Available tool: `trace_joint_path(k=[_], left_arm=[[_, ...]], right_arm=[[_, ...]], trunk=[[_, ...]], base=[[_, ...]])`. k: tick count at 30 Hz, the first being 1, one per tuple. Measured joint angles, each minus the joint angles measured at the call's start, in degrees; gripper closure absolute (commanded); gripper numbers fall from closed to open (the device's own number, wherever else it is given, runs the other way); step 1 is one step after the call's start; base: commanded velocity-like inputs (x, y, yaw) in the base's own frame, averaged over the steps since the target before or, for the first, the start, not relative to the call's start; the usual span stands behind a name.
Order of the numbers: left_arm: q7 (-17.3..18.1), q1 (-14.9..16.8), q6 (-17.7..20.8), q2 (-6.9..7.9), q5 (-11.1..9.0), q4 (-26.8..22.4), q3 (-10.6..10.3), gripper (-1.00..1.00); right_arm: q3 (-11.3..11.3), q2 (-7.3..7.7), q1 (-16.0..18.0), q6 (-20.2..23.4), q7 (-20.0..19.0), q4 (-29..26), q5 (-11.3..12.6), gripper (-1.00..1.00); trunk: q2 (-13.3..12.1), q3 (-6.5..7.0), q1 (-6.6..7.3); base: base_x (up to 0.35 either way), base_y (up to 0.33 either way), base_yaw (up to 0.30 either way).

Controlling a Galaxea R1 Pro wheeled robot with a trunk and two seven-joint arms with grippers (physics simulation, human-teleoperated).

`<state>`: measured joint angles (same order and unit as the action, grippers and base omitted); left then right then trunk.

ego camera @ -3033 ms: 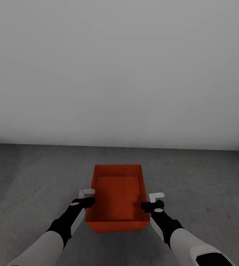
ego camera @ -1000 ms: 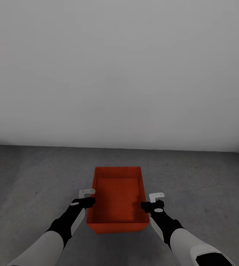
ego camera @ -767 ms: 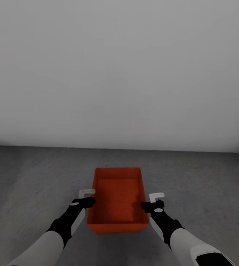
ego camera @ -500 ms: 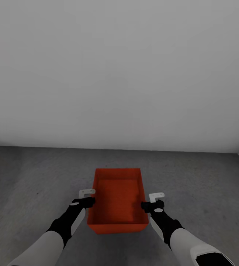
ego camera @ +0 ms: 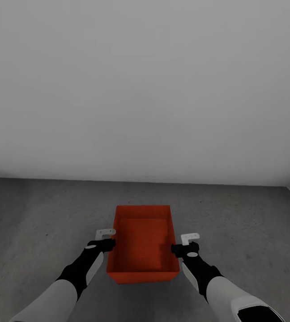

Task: Move the two storage containers from the living room to the garage. In the garage, place one container on the floor and stack the other container on top of it (either order is fine).

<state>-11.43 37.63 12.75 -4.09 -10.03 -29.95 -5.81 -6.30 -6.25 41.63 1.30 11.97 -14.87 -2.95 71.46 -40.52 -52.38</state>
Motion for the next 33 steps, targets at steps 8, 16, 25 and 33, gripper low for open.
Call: trace_joint_path(k=[8,16,25,33], left_arm=[[0.00,-0.01,0.00,0.01,0.00,0.01,0.00,-1.00],[-0.01,-0.01,0.00,0.02,0.00,0.01,0.00,-1.00],[0.00,-0.01,0.01,0.03,0.00,0.00,0.00,-1.00],[-0.01,-0.02,0.00,0.06,0.00,0.00,0.00,-1.00]], right_arm=[[0.00,0.00,0.00,0.01,-0.01,0.00,0.00,-1.00],[0.00,0.00,0.00,0.04,-0.05,0.00,-0.02,-1.00],[0.00,0.00,0.00,0.05,-0.17,0.00,0.00,-1.00],[0.01,0.00,0.00,0.09,-0.11,0.00,-0.07,-1.00]], trunk=[[-3.21,1.44,1.76],[-6.42,2.87,3.52],[-10.03,4.49,5.49],[-13.24,5.93,7.25]], base=[[0.000,0.000,0.000],[0.000,0.000,0.000],[0.000,0.000,0.000],[0.000,0.000,0.000]])
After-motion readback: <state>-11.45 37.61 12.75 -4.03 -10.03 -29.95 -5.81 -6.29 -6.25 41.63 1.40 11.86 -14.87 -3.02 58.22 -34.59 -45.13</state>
